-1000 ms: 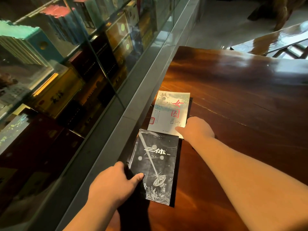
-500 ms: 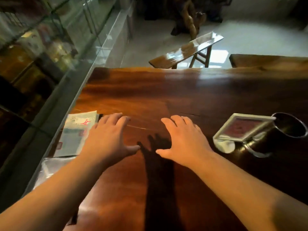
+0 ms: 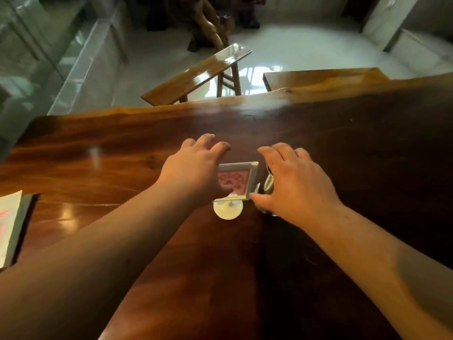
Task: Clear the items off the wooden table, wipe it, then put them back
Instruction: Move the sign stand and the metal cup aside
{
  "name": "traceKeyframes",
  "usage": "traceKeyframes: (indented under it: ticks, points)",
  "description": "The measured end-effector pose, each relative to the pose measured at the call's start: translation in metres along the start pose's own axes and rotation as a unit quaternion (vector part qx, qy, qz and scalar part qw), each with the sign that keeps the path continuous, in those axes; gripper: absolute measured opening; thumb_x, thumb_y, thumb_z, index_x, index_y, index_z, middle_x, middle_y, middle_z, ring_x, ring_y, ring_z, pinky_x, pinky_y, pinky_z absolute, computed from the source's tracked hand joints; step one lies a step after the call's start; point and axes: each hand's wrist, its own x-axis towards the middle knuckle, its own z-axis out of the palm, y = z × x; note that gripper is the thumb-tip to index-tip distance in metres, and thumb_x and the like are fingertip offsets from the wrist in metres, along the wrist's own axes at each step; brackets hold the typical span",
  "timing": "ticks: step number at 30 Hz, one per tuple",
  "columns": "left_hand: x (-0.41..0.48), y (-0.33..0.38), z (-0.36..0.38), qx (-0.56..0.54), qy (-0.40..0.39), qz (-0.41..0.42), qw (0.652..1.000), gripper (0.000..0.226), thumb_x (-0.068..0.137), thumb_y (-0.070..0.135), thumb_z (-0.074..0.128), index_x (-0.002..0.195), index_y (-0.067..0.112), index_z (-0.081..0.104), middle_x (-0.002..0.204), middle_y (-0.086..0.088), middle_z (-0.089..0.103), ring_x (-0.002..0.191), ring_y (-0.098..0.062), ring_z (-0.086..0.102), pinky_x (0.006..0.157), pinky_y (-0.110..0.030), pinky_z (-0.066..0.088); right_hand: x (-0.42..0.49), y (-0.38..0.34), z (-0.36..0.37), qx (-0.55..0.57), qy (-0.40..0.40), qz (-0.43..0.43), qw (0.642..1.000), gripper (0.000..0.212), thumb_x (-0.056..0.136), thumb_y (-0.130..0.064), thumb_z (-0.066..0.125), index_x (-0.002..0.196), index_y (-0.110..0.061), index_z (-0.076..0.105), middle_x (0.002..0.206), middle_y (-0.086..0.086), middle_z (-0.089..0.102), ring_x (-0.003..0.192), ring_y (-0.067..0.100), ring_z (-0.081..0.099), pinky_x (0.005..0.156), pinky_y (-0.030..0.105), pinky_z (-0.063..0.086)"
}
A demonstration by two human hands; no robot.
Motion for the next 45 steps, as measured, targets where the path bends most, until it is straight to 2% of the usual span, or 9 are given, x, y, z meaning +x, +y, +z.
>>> traceKeyframes:
  ticks: [3, 6, 11, 15, 22, 28, 33, 39, 45]
  points:
    - [0.015, 0.024, 0.009, 0.025, -0.014, -0.004, 1.000, 0.087, 0.073, 0.069, 0.082, 0.146, 0.046, 0.040, 0.158, 0.001, 0.042, 0.135, -0.031, 0.043, 0.090, -0.049, 0.057, -0.003, 0.034, 0.010, -0.006, -0.037, 0.034, 0.999, 0.089, 0.069, -0.070, 0.075, 0.142, -0.035, 0.036, 0.134, -0.004, 0.052, 0.103, 0.025, 0.059, 0.065, 0.037, 0.053]
    - [0.023, 0.034, 0.019, 0.044, -0.025, -0.007, 0.999, 0.063, 0.086, 0.048, 0.081, 0.141, 0.042, 0.051, 0.145, 0.001, 0.054, 0.122, -0.028, 0.049, 0.083, -0.043, 0.056, -0.005, 0.054, 0.025, -0.033, -0.078, 0.051, 0.995, 0.076, 0.074, -0.068, 0.074, 0.135, -0.034, 0.042, 0.126, -0.004, 0.057, 0.086, 0.024, 0.066, 0.054, 0.036, 0.054]
    - [0.022, 0.038, 0.035, 0.035, -0.011, -0.016, 0.999, 0.044, 0.093, 0.027, 0.076, 0.132, 0.038, 0.059, 0.118, 0.003, 0.066, 0.100, -0.024, 0.056, 0.064, -0.036, 0.045, -0.005, 0.063, 0.051, -0.012, -0.107, 0.063, 0.992, 0.040, 0.086, -0.055, 0.070, 0.115, -0.034, 0.053, 0.092, -0.009, 0.055, 0.074, 0.018, 0.061, 0.053, 0.038, 0.056]
    - [0.018, 0.033, 0.038, 0.016, -0.004, -0.002, 1.000, 0.033, 0.093, 0.023, 0.072, 0.122, 0.034, 0.061, 0.101, 0.002, 0.065, 0.086, -0.024, 0.057, 0.060, -0.037, 0.042, -0.001, 0.062, 0.065, 0.012, -0.117, 0.069, 0.991, 0.010, 0.099, -0.039, 0.057, 0.095, -0.031, 0.053, 0.081, -0.009, 0.052, 0.067, 0.014, 0.055, 0.053, 0.035, 0.050]
    - [0.004, -0.028, 0.015, 0.004, 0.003, -0.042, 0.999, 0.031, 0.095, 0.026, 0.070, 0.123, 0.033, 0.060, 0.100, 0.000, 0.063, 0.086, -0.023, 0.058, 0.062, -0.037, 0.049, 0.019, 0.009, 0.061, 0.033, -0.082, 0.009, 0.996, 0.016, 0.102, -0.036, 0.051, 0.086, -0.033, 0.049, 0.077, -0.008, 0.049, 0.065, 0.011, 0.051, 0.054, 0.033, 0.047]
    - [-0.035, -0.135, -0.014, 0.033, 0.008, -0.108, 0.994, 0.029, 0.096, 0.026, 0.068, 0.123, 0.034, 0.061, 0.104, -0.001, 0.065, 0.086, -0.020, 0.053, 0.062, -0.036, 0.043, 0.055, -0.088, 0.053, 0.046, -0.076, -0.061, 0.994, 0.013, 0.102, -0.035, 0.052, 0.089, -0.033, 0.050, 0.079, -0.010, 0.047, 0.070, 0.016, 0.052, 0.056, 0.033, 0.039]
    - [-0.080, -0.232, -0.033, 0.052, 0.014, -0.153, 0.987, 0.019, 0.096, 0.023, 0.062, 0.112, 0.035, 0.063, 0.097, 0.000, 0.063, 0.086, -0.026, 0.057, 0.065, -0.039, 0.047, 0.080, -0.181, 0.060, 0.061, -0.080, -0.114, 0.988, 0.016, 0.103, -0.033, 0.050, 0.087, -0.033, 0.046, 0.081, -0.007, 0.051, 0.073, 0.023, 0.056, 0.058, 0.037, 0.045]
    - [-0.130, -0.323, -0.044, 0.075, 0.023, -0.198, 0.977, 0.015, 0.096, 0.023, 0.064, 0.107, 0.034, 0.063, 0.086, 0.005, 0.052, 0.078, -0.022, 0.050, 0.060, -0.037, 0.036, 0.102, -0.281, 0.078, 0.075, -0.088, -0.159, 0.981, 0.016, 0.100, -0.030, 0.054, 0.086, -0.034, 0.047, 0.078, -0.009, 0.047, 0.073, 0.022, 0.056, 0.056, 0.036, 0.042]
    - [-0.161, -0.369, -0.038, 0.077, 0.016, -0.214, 0.974, 0.010, 0.097, 0.026, 0.065, 0.104, 0.032, 0.063, 0.087, 0.002, 0.057, 0.074, -0.023, 0.050, 0.059, -0.036, 0.035, 0.108, -0.337, 0.101, 0.079, -0.095, -0.180, 0.976, 0.023, 0.100, -0.030, 0.054, 0.083, -0.035, 0.041, 0.074, -0.011, 0.041, 0.072, 0.024, 0.053, 0.055, 0.036, 0.039]
